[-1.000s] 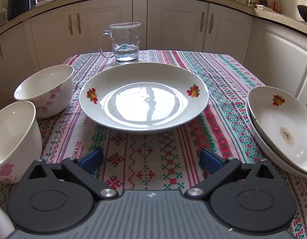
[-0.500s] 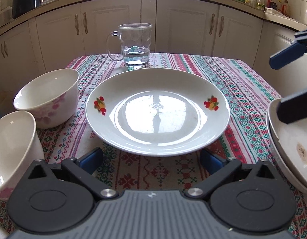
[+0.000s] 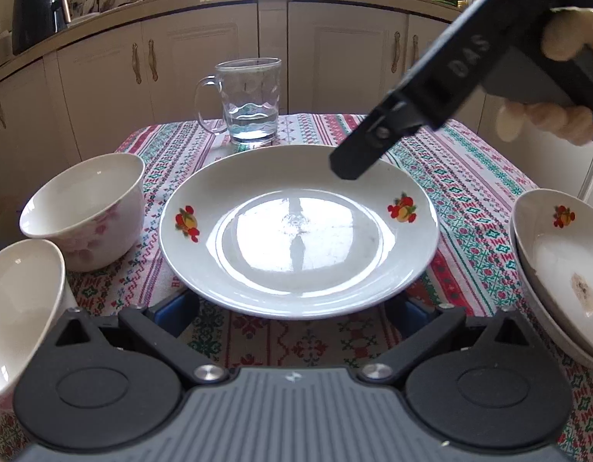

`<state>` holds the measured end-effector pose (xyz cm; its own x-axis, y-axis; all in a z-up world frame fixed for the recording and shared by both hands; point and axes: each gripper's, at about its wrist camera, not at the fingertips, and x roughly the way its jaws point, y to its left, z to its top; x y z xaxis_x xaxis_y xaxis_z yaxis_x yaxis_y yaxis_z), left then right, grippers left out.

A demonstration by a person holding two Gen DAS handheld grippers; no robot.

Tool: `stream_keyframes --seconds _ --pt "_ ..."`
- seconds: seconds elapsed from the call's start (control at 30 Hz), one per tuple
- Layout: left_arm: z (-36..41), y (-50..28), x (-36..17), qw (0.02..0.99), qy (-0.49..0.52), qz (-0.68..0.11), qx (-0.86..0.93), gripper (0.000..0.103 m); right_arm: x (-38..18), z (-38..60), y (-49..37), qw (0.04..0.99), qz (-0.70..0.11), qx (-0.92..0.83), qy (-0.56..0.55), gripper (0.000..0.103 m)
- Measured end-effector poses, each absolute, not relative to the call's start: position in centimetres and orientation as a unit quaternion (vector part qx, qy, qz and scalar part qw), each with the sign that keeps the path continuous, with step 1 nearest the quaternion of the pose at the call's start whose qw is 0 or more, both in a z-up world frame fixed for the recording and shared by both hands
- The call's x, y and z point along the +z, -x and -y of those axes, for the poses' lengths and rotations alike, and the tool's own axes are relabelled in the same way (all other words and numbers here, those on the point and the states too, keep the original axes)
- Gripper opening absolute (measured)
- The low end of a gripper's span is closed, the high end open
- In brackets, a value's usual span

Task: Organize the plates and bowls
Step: 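Move the right tool to a white flower plate and grip its rim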

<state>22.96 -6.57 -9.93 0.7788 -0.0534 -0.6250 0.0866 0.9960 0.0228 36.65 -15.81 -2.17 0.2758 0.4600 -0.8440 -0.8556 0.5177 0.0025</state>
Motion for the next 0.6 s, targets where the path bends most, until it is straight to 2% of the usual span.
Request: stream_keyframes --seconds 0.07,0.33,0.6 --pt "6.6 -22.9 -9.8 0.944 -0.025 -0.327 -0.041 0.102 -2.7 15.0 -38.0 0.758 -0.425 0.435 0.236 0.102" --pt "6.3 -23.0 -9.9 0.943 -0.017 -0.330 -0.046 0.102 -4.7 12.6 -41.5 0.741 -0.440 0.451 0.230 0.088" --pt "6.2 -23.1 -10.0 0.943 -0.020 -0.329 -0.049 0.102 -6.2 11.9 -43.2 0.721 -0.457 0.474 0.215 0.069"
